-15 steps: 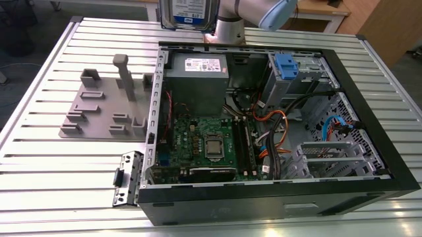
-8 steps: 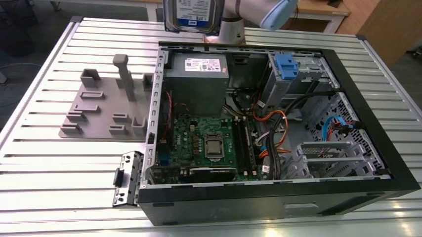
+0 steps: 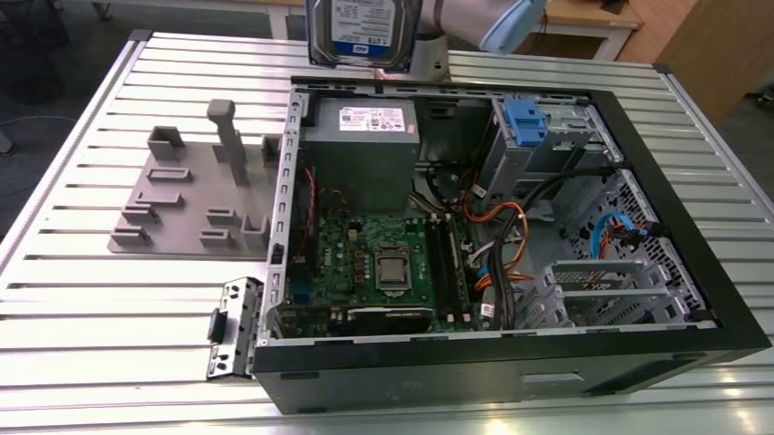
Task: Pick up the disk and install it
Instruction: 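Pick up the disk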
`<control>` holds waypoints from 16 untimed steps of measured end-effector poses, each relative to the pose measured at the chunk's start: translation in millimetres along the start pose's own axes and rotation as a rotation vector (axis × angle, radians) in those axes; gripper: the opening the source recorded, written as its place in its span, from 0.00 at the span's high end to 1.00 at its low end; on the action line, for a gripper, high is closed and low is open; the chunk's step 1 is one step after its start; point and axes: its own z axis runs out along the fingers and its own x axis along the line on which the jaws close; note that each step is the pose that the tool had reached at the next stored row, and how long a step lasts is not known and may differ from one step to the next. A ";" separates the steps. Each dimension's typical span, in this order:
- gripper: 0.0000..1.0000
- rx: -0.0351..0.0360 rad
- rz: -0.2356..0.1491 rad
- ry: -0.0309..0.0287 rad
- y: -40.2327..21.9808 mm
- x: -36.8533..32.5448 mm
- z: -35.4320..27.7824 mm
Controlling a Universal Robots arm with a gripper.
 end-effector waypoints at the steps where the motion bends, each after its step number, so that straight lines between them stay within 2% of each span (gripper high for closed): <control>1: 0.64 0.0000 0.000 0.0000 -1.1 1.6 -0.1; 16: 0.64 -0.0001 0.000 0.0000 -16.4 25.5 -0.7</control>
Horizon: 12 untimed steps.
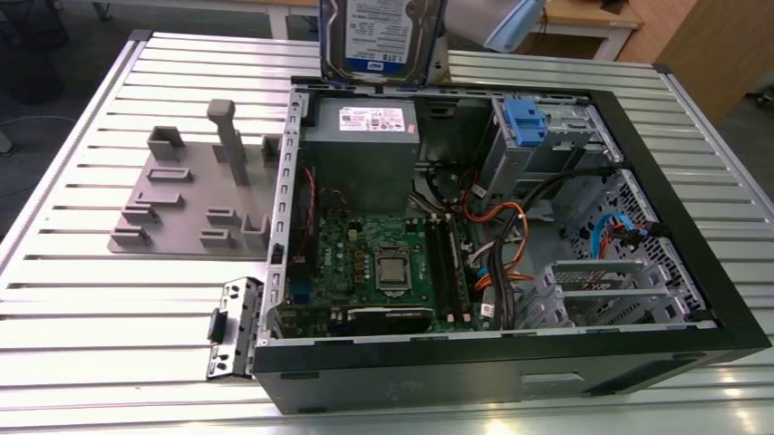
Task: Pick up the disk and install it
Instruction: 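Pick up the disk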
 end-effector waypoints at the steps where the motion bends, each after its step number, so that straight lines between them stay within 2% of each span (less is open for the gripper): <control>1: 0.64 0.0000 0.000 -0.0001 -1.0 1.6 0.0; 12: 0.64 0.0000 0.000 0.0000 -11.3 16.6 -0.5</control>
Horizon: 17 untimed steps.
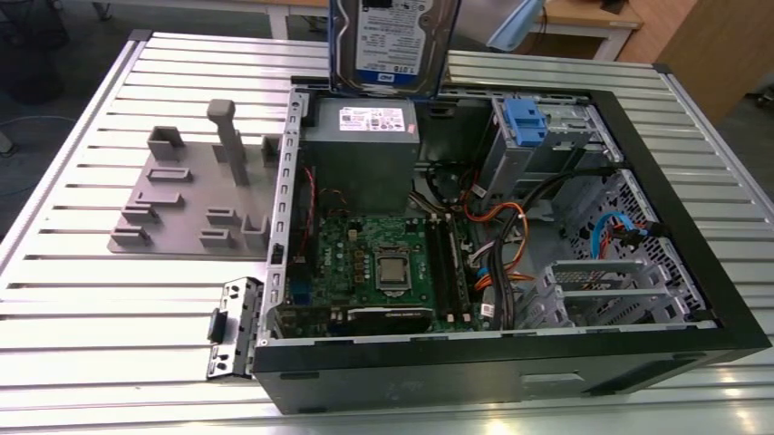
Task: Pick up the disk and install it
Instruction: 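Pick up the disk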
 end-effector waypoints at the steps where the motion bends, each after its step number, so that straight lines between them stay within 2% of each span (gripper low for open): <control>1: 0.64 0.0000 0.000 0.0000 -0.8 1.3 -0.1; 17: 0.64 0.0000 0.000 0.0001 -10.7 20.3 -0.6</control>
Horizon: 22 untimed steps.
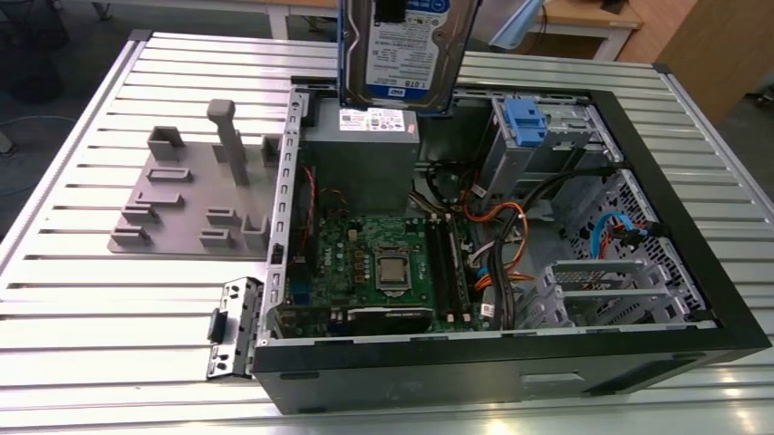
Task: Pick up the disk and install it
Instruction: 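Pick up the disk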
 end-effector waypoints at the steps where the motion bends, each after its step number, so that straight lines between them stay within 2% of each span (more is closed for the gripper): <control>1: 0.64 0.0000 0.000 -0.0001 -0.6 1.2 0.0; 22: 0.64 0.0000 0.000 -0.0001 -14.2 25.7 -0.5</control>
